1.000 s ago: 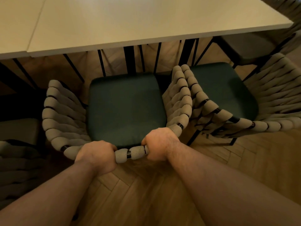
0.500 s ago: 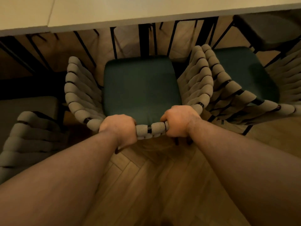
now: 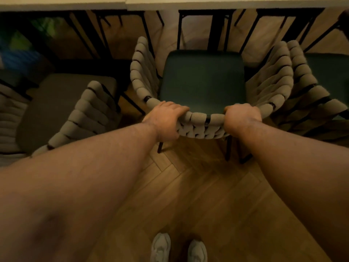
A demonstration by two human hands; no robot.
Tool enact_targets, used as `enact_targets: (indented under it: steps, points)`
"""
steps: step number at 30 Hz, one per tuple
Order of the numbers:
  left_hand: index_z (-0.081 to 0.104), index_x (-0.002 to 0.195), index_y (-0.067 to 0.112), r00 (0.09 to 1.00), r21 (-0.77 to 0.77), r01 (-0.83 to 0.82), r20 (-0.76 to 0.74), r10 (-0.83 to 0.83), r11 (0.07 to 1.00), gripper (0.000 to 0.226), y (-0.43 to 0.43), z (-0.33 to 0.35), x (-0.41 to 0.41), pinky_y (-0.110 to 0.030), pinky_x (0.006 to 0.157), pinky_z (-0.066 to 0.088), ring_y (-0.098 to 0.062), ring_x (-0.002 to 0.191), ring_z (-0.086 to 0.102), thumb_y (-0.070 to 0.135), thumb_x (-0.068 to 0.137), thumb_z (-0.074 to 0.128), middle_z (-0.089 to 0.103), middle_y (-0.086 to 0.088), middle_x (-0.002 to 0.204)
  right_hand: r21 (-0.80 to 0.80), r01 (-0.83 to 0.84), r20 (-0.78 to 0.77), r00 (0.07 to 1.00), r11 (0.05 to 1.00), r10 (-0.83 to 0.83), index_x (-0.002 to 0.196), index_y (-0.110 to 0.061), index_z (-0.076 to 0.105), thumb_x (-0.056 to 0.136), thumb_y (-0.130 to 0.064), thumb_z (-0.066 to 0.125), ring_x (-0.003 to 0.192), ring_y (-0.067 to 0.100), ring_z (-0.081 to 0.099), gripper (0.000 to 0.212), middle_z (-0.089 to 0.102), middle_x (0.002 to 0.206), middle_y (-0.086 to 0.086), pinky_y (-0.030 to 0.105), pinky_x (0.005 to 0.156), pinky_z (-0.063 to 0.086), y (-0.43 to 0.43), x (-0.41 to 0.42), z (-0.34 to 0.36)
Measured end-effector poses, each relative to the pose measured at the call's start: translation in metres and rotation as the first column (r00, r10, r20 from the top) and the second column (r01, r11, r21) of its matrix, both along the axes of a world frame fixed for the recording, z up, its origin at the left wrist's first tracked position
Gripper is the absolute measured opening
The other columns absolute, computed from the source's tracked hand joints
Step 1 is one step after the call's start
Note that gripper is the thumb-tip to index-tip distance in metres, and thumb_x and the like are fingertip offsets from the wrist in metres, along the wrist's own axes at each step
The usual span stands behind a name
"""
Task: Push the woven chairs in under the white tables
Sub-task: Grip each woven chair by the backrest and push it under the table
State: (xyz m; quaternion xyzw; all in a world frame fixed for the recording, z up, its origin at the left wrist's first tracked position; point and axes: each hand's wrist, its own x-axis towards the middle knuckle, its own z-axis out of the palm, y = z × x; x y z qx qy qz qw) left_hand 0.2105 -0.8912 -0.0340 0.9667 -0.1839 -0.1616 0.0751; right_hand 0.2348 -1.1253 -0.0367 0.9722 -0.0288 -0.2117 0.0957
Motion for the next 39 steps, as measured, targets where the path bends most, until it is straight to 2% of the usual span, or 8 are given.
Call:
enact_targets:
  steps: [3, 8, 18, 27, 31, 33, 35, 39]
  points:
    - [0.028, 0.166, 0.034, 0.998, -0.001, 0.004, -0.060, -0.004, 1.000, 0.093, 0.030, 0.021, -0.025, -0.051, 0.133, 0.012, -0.022, 0.162, 0.014, 0.036, 0.088, 0.078, 0.026, 0.006, 0.174, 0.032, 0.021, 0.093, 0.995, 0.999, -0.024, 0.136, -0.023, 0.055, 0.088, -0.030, 0.079, 0.115, 0.034, 0.061, 0.054, 0.061, 0.116, 0.010, 0.062, 0.111, 0.046, 0.005, -0.013, -0.001]
    - [0.028, 0.165, 0.040, 0.984, -0.014, -0.140, -0.116, 0.138, 0.990, 0.096, 0.127, 0.051, -0.073, -0.051, 0.132, 0.010, -0.020, 0.163, 0.008, 0.041, 0.086, 0.082, 0.026, 0.010, 0.173, 0.200, -0.048, 0.065, 0.997, 0.979, 0.036, 0.159, -0.031, 0.018, 0.063, -0.069, 0.087, 0.145, 0.039, 0.041, 0.125, 0.039, 0.155, 0.012, 0.071, 0.124, 0.019, 0.071, -0.049, 0.011]
    - [0.014, 0.168, 0.044, 0.929, 0.042, -0.363, -0.065, 0.365, 0.931, 0.131, 0.383, 0.063, -0.172, -0.044, 0.126, -0.010, -0.017, 0.162, -0.010, 0.073, 0.064, 0.088, 0.011, 0.014, 0.177, 0.502, -0.523, 0.319, 0.852, 0.689, 0.415, 0.157, -0.037, 0.017, 0.066, -0.068, 0.086, 0.157, 0.030, 0.026, 0.119, 0.031, 0.167, 0.004, 0.063, 0.129, 0.008, 0.346, -0.117, 0.060]
    - [-0.004, 0.168, 0.043, 0.840, 0.217, -0.510, -0.083, 0.536, 0.832, 0.149, 0.574, 0.051, -0.238, -0.053, 0.128, -0.007, -0.028, 0.162, -0.015, 0.077, 0.057, 0.090, 0.001, 0.007, 0.179, 0.442, -0.583, 0.188, 0.803, 0.682, 0.565, 0.165, -0.034, 0.009, 0.062, -0.071, 0.090, 0.162, 0.027, 0.014, 0.137, 0.019, 0.174, 0.002, 0.062, 0.131, 0.005, 0.538, -0.178, 0.054]
    - [-0.006, 0.166, 0.048, 0.794, 0.218, -0.558, -0.140, 0.591, 0.801, 0.153, 0.613, 0.040, -0.230, -0.057, 0.129, 0.001, -0.035, 0.162, -0.013, 0.073, 0.053, 0.094, 0.004, 0.003, 0.179, 0.430, -0.527, 0.049, 0.825, 0.733, 0.564, 0.166, -0.034, -0.014, 0.058, -0.071, 0.094, 0.165, 0.030, -0.005, 0.157, -0.002, 0.179, 0.002, 0.062, 0.130, 0.001, 0.594, -0.179, 0.037]
    - [-0.004, 0.166, 0.051, 0.764, 0.199, -0.587, -0.185, 0.618, 0.785, 0.153, 0.623, 0.033, -0.221, -0.065, 0.129, 0.010, -0.042, 0.162, -0.006, 0.071, 0.052, 0.095, 0.016, 0.001, 0.177, 0.388, -0.510, -0.042, 0.822, 0.768, 0.568, 0.164, -0.036, -0.023, 0.054, -0.075, 0.093, 0.165, 0.033, -0.005, 0.165, -0.008, 0.179, 0.001, 0.064, 0.129, 0.005, 0.608, -0.183, 0.022]
    - [0.000, 0.167, 0.047, 0.792, 0.190, -0.553, -0.182, 0.583, 0.811, 0.149, 0.632, 0.023, -0.211, -0.066, 0.129, 0.007, -0.042, 0.162, 0.006, 0.068, 0.054, 0.095, 0.032, 0.002, 0.172, 0.316, -0.522, -0.070, 0.819, 0.792, 0.569, 0.161, -0.039, -0.026, 0.048, -0.081, 0.091, 0.163, 0.036, 0.015, 0.168, -0.001, 0.180, 0.001, 0.063, 0.126, 0.022, 0.615, -0.187, 0.010]
    - [0.008, 0.167, 0.043, 0.856, 0.246, -0.441, -0.175, 0.487, 0.863, 0.141, 0.643, 0.008, -0.186, -0.062, 0.130, -0.002, -0.035, 0.160, 0.022, 0.064, 0.059, 0.095, 0.046, 0.003, 0.162, 0.304, -0.448, -0.146, 0.850, 0.841, 0.506, 0.156, -0.049, -0.031, 0.045, -0.085, 0.088, 0.146, 0.034, 0.050, 0.167, 0.006, 0.180, -0.004, 0.056, 0.099, 0.055, 0.627, -0.173, 0.008]
